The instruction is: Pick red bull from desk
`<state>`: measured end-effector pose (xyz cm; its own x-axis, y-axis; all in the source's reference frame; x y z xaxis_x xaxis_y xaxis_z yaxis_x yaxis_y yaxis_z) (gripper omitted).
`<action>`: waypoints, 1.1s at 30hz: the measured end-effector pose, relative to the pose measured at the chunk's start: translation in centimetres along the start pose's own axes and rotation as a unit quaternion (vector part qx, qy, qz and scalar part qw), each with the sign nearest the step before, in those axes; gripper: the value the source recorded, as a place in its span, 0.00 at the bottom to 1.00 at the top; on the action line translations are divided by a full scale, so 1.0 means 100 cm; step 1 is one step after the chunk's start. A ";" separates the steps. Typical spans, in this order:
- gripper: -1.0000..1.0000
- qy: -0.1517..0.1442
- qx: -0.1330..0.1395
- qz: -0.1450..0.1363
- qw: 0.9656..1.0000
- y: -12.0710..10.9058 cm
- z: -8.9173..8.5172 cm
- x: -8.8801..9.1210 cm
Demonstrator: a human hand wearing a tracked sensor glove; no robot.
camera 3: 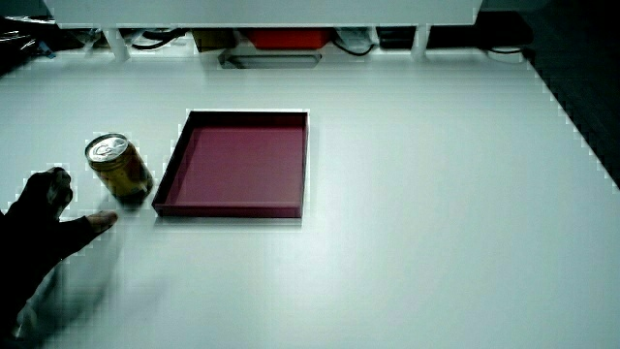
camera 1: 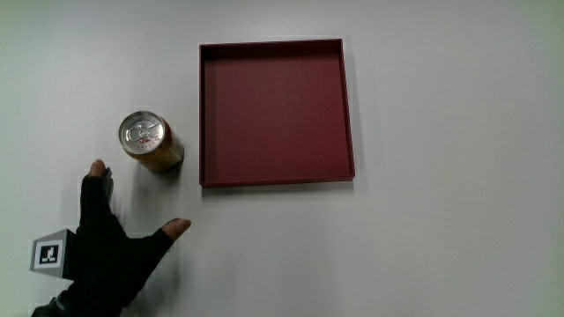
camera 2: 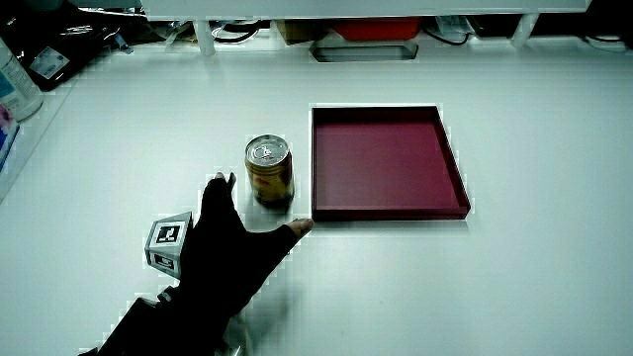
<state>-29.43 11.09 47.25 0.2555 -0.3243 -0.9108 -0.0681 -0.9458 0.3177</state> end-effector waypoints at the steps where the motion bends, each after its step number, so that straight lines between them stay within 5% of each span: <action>1: 0.50 0.000 0.005 0.005 1.000 0.002 0.001 0.000; 10: 0.50 0.015 0.026 0.002 1.000 0.028 0.005 -0.008; 33: 0.50 -0.032 0.058 -0.016 0.998 0.070 -0.006 -0.006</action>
<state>-29.43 4.70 50.13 0.1983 -0.2916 -0.9358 -0.1723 -0.9502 0.2596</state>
